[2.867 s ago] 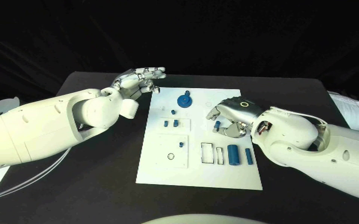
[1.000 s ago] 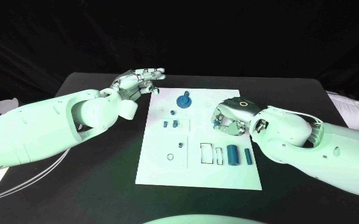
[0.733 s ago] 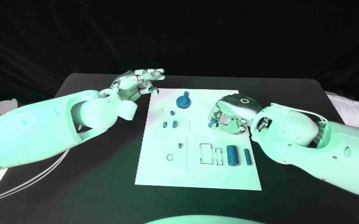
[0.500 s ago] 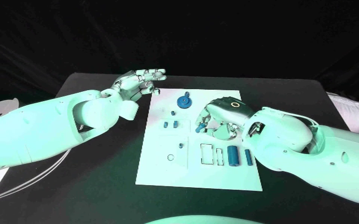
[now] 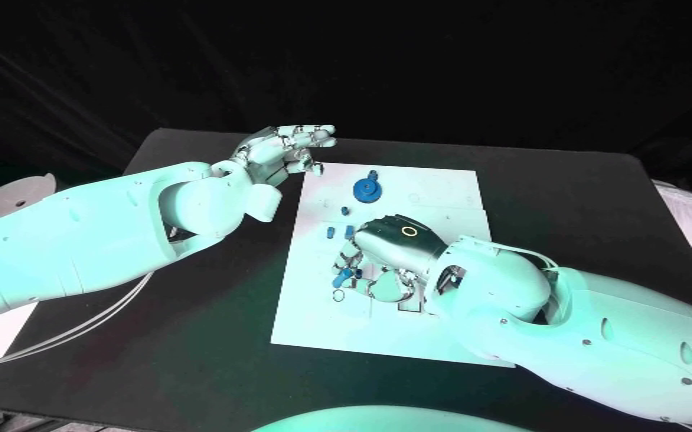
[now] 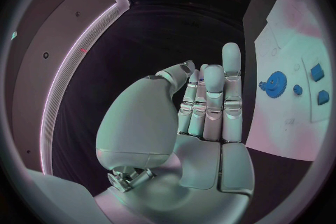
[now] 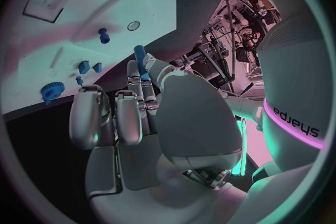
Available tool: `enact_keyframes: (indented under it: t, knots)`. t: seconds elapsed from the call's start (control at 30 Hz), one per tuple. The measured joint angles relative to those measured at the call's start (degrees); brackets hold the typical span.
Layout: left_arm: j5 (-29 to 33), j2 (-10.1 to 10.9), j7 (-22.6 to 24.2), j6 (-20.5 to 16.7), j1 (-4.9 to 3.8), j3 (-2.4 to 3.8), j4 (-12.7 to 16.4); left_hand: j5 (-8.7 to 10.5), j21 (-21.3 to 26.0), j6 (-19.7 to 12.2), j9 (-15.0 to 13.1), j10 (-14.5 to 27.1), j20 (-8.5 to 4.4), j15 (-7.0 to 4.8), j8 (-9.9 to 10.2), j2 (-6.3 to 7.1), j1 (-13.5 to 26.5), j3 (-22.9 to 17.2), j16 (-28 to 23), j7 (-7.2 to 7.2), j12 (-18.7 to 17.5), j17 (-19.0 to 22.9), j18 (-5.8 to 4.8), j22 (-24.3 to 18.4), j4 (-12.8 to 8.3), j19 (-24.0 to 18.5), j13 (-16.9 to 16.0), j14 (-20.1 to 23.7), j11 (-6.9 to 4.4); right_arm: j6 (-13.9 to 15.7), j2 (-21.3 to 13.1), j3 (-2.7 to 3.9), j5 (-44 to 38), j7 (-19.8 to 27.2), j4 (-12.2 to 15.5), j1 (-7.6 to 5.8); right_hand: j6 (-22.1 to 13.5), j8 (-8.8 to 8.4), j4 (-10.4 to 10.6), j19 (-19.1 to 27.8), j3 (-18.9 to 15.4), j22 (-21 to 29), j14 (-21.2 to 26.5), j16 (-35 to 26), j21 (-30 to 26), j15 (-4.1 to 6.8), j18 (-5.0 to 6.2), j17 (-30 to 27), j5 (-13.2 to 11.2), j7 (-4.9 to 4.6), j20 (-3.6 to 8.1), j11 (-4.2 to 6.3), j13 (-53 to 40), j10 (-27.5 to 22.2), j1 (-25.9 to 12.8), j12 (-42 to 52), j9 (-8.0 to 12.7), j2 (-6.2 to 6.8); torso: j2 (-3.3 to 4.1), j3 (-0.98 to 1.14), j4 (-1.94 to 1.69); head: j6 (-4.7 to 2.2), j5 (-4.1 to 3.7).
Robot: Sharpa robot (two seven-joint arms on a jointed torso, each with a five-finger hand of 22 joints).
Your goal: Assemble the parts on the task board
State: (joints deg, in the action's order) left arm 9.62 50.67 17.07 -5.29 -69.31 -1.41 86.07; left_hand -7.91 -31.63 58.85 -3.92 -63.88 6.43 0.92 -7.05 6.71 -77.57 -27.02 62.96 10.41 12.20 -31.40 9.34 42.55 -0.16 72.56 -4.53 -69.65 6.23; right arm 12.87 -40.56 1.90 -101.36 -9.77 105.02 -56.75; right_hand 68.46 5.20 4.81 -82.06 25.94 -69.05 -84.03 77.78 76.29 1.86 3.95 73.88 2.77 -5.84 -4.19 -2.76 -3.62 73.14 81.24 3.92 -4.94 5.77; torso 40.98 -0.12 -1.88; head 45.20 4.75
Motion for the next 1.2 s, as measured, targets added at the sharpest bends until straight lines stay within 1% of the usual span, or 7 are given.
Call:
enact_keyframes:
  t: [0.13,0.27,0.37,0.43,0.63,0.9,1.2]
  knots:
    - [0.0,0.0,0.0,0.0,0.0,0.0,0.0,0.0,0.0,0.0,0.0,0.0,0.0,0.0,0.0,0.0,0.0,0.0,0.0,0.0,0.0,0.0,0.0,0.0,0.0,0.0,0.0,0.0,0.0,-0.4,1.3,-0.23,0.0,0.5,-1.4,0.96,0.0,-0.2,0.0,0.0,0.0,0.1,0.0,0.0,0.0,0.0,0.0,0.0,0.0,-0.02,0.0,-0.06,0.0,0.0,0.1,0.0,0.0,-0.14,0.02,0.0,0.06,0.2,0.39]
    - [0.0,0.1,0.0,0.0,0.0,0.0,0.0,0.0,0.0,0.0,0.0,0.0,0.0,0.0,0.0,0.0,0.0,0.0,0.0,0.0,0.0,0.0,0.0,0.0,0.0,0.0,0.0,0.0,0.0,-0.9,1.9,-0.4,0.0,0.7,-2.5,1.35,0.0,-0.38,0.0,0.0,0.0,0.1,0.0,0.0,0.0,0.0,0.0,-0.1,0.0,-0.04,0.0,-0.07,0.0,0.0,0.1,0.0,0.0,-0.14,0.02,0.01,0.13,0.37,0.58]
    - [0.0,0.1,0.0,0.1,0.0,0.0,0.0,0.0,0.0,0.0,0.0,0.0,0.0,0.0,0.0,0.0,0.0,0.0,0.0,0.0,0.0,0.0,0.0,0.0,0.0,0.0,0.0,0.0,0.0,-1.3,2.1,-0.45,-0.1,0.7,-3.1,1.45,0.0,-0.41,0.0,0.0,0.0,0.1,0.0,0.0,0.0,0.0,0.0,0.0,0.0,-0.06,0.0,-0.08,0.0,0.0,0.1,0.0,0.0,-0.14,0.01,0.03,0.13,0.47,0.63]
    - [0.0,0.0,0.0,0.1,0.0,0.0,0.0,0.0,0.2,0.0,0.0,0.2,0.0,0.0,0.0,0.0,0.0,0.0,0.0,0.0,0.0,0.1,0.0,0.0,-0.3,0.0,0.0,0.0,-0.21,-1.4,2.2,-0.48,-0.3,0.7,-3.4,1.5,0.0,-0.4,0.0,0.0,0.0,0.1,0.0,0.0,0.0,0.0,0.0,0.0,0.0,-0.08,0.0,-0.17,0.0,-0.1,0.2,0.0,0.0,-0.2,-0.01,0.05,0.12,0.52,0.64]
    - [0.0,0.0,-0.1,0.1,0.0,0.0,0.0,0.0,0.2,0.0,0.0,0.2,0.0,0.0,0.0,0.0,0.0,0.0,0.0,0.0,0.0,0.1,0.0,-0.1,-0.3,0.0,0.0,0.0,-0.21,-2.0,2.3,-0.51,-0.9,0.4,-3.7,1.54,0.0,-0.33,-0.1,0.0,-0.1,0.1,0.0,0.0,0.0,0.0,0.0,0.0,-0.1,-0.15,0.0,-0.18,0.0,-0.1,0.2,0.0,0.0,-0.2,-0.03,0.09,0.12,0.57,0.59]
    - [0.0,0.0,-0.1,0.2,0.0,0.0,-0.1,0.0,0.2,0.0,0.0,0.2,0.0,0.0,0.0,0.0,0.0,0.0,0.0,0.0,0.0,0.1,0.0,-0.1,-0.3,0.0,0.0,0.0,-0.21,-3.0,2.4,-0.52,-1.7,-0.4,-3.9,1.55,-0.1,-0.32,-0.1,0.0,-0.1,0.2,0.0,0.0,0.0,0.0,0.0,0.0,-0.2,-0.26,-0.01,-0.25,0.0,-0.1,0.2,0.0,0.0,-0.2,-0.03,0.09,0.14,0.69,0.63]
    - [0.0,0.1,-0.2,0.2,0.0,0.0,-0.1,0.0,0.2,0.0,0.0,0.2,0.0,0.0,0.0,0.0,0.0,0.0,0.0,0.0,0.0,0.1,0.0,-0.1,-0.3,0.0,0.0,0.0,-0.21,-5.0,3.2,-0.56,-3.4,-2.0,-3.9,1.44,-0.2,-0.32,-0.1,0.0,-0.1,0.2,0.0,0.0,0.0,0.0,0.0,-0.1,-0.3,-0.4,-0.01,-0.34,-0.1,-0.1,0.2,0.0,-0.1,-0.19,-0.03,0.06,0.14,0.81,0.51]
